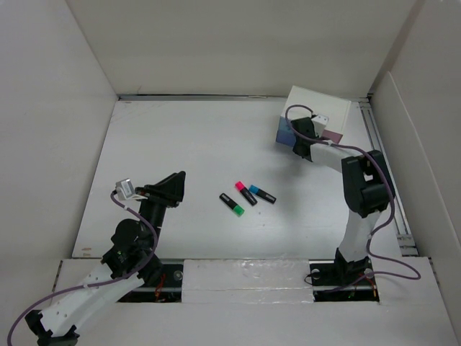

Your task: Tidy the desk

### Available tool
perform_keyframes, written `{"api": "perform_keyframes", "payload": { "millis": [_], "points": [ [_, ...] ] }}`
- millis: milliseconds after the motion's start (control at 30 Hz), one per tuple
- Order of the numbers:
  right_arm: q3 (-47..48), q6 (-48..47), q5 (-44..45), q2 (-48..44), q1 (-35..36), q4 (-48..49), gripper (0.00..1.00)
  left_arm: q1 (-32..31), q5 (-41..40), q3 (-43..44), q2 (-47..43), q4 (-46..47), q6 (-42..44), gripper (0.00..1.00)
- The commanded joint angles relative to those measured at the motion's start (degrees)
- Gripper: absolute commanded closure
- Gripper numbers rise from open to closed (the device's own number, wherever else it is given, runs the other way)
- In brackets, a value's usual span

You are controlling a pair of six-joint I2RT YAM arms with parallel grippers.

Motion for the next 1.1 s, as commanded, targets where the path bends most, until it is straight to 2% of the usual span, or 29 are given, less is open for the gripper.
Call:
{"api": "perform_keyframes", "payload": {
  "millis": [0,33,100,133,200,300,333,367,400,433,467,533,567,667,700,733,767,800,867,933,1000,1033,1067],
  "points": [
    [2.54,1.25,2.57,0.17,0.03,-2.58,0.69,-0.28,0.08,0.4,-0.02,1.78,0.39,0.6],
    [2.54,1.52,3.27,0.09,0.03,-2.58,0.68,-0.28,0.17,0.32,-0.02,1.96,0.39,0.6],
    [2.36,1.96,5.11,-0.09,0.73,-2.41,0.74,-0.28,0.17,0.32,-0.11,1.87,0.39,0.6],
    [2.1,2.31,5.99,-0.18,1.43,-2.23,0.82,-0.28,0.26,0.49,-0.2,1.78,0.39,0.6],
    [0.44,1.96,8.89,-0.96,3.19,-0.13,0.91,-0.28,0.26,0.49,-0.55,1.61,0.39,0.6],
    [-7.19,-1.81,10.13,-5.35,6.35,7.95,0.92,-0.28,0.17,0.31,-0.9,1.61,0.39,0.6],
    [-10.18,-4.6,9.09,-9.1,6.88,13.27,0.92,-0.28,0.35,0.31,-1.07,1.69,0.31,0.6],
    [-14.12,-6.29,6.2,-11.49,8.19,24.46,0.91,-0.28,0.7,0.23,-0.99,1.87,0.22,0.6],
    [-22.95,-8.04,4.35,-13.86,8.81,30.66,0.89,-0.28,1.57,0.23,-0.9,2.22,0.22,0.6],
    [-27.04,-10.67,1.89,-16.24,8.82,36.64,0.82,-0.28,2.36,-0.47,-0.64,3.0,0.22,0.6],
    [-30.74,-12.52,-3.7,-20.26,9.52,48.54,0.77,-0.28,3.33,-0.82,-0.29,4.67,0.22,0.6],
    [-39.6,-17.7,-6.29,-23.28,10.92,58.37,0.66,-0.28,5.96,-1.09,2.08,7.3,0.83,0.6],
    [-41.22,-18.34,-5.96,-27.12,11.54,59.02,0.64,-0.28,6.41,-1.09,3.39,7.67,0.66,0.59],
    [-44.48,-18.87,-3.59,-34.43,12.86,52.3,0.56,-0.28,8.87,0.05,9.28,9.77,0.92,0.58],
    [-44.31,-18.7,-3.23,-39.85,12.86,49.22,0.53,-0.28,10.79,0.22,13.21,10.56,1.88,0.57],
    [-41.78,-17.48,-3.23,-42.95,11.82,44.22,0.49,-0.28,11.85,1.36,15.51,11.79,2.58,0.56],
    [-40.02,-16.77,-3.23,-45.94,11.29,33.04,0.47,-0.28,12.9,2.41,18.06,12.06,3.11,0.56],
    [-37.83,-16.67,-2.71,-52.23,11.28,28.75,0.46,-0.28,15.61,3.47,23.65,12.15,3.47,0.56],
    [-32.22,-17.55,-1.74,-57.2,9.71,19.62,0.35,-0.28,18.0,7.86,30.09,12.41,4.08,0.56],
    [-27.37,-18.16,-3.75,-62.2,6.82,14.32,0.32,-2.56,19.68,13.2,40.11,12.68,4.35,0.57],
    [-21.41,-18.34,-7.43,-64.24,5.31,10.61,0.35,-6.41,17.41,17.08,50.54,13.47,4.61,0.58],
    [-19.45,-18.52,-9.28,-65.12,4.52,9.82,0.51,-7.83,16.44,20.76,54.17,15.73,6.09,0.61],
    [-17.35,-18.43,-13.21,-65.39,3.21,8.85,0.61,-9.23,15.21,23.05,58.04,16.71,7.24,0.65]
  ]
}}
